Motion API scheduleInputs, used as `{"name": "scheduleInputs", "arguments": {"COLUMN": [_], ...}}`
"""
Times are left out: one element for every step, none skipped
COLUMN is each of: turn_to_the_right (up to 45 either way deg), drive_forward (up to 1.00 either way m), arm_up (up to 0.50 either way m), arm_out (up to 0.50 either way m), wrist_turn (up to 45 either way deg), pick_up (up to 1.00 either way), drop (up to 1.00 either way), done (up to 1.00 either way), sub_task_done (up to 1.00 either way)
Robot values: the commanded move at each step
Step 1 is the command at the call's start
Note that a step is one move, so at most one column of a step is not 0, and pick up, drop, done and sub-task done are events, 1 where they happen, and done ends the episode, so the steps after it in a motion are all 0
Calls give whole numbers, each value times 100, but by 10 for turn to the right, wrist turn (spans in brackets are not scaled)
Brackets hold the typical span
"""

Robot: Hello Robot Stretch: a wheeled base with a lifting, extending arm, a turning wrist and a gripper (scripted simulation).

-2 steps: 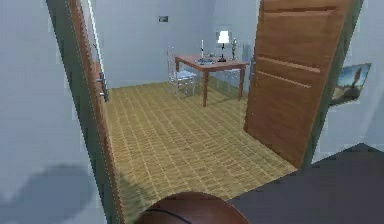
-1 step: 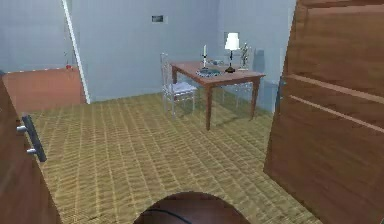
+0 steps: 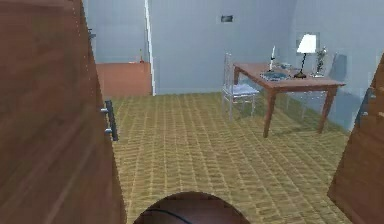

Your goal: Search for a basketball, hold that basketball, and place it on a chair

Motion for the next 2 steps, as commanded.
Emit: {"name": "scheduleInputs", "arguments": {"turn_to_the_right": [0,0], "drive_forward": [100,35], "arm_up": [0,0], "arm_out": [0,0], "wrist_turn": [0,0], "pick_up": [0,0], "drop": [0,0], "done": [0,0], "sub_task_done": [0,0]}}
